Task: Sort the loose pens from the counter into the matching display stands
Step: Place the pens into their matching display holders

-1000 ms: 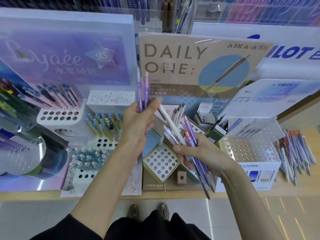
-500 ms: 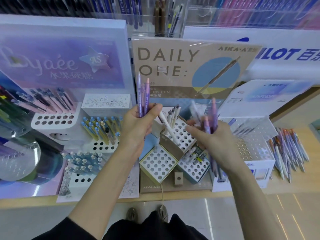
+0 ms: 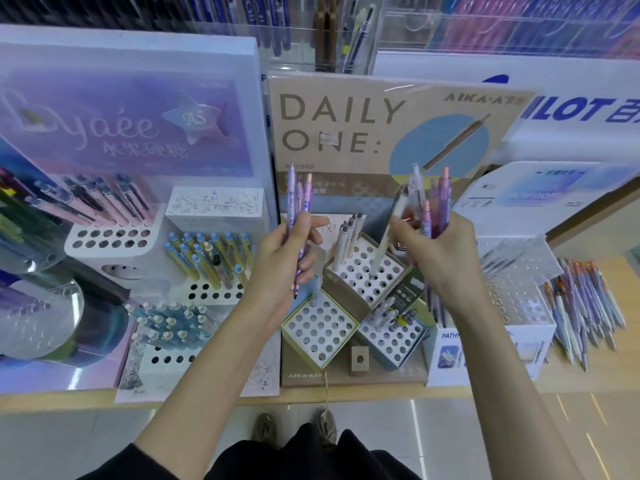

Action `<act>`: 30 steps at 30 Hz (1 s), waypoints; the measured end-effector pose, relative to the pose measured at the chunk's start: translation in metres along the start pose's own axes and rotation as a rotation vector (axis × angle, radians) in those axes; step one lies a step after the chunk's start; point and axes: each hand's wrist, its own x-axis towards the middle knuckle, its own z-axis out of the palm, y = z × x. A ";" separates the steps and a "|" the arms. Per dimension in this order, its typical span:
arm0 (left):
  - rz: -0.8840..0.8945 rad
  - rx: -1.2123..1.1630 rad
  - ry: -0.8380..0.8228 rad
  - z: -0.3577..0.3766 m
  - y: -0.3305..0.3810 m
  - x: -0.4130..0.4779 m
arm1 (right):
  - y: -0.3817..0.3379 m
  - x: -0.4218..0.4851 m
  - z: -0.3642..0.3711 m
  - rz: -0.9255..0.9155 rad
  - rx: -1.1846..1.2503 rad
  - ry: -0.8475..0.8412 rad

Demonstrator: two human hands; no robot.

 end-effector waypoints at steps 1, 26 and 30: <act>-0.011 -0.007 -0.008 -0.002 -0.001 -0.001 | 0.004 0.004 0.000 0.006 -0.004 0.021; -0.040 -0.019 0.011 -0.015 -0.011 -0.008 | 0.037 0.034 0.029 0.016 0.118 0.047; -0.042 -0.013 0.000 -0.014 -0.011 -0.008 | 0.037 0.033 0.030 -0.020 0.080 -0.013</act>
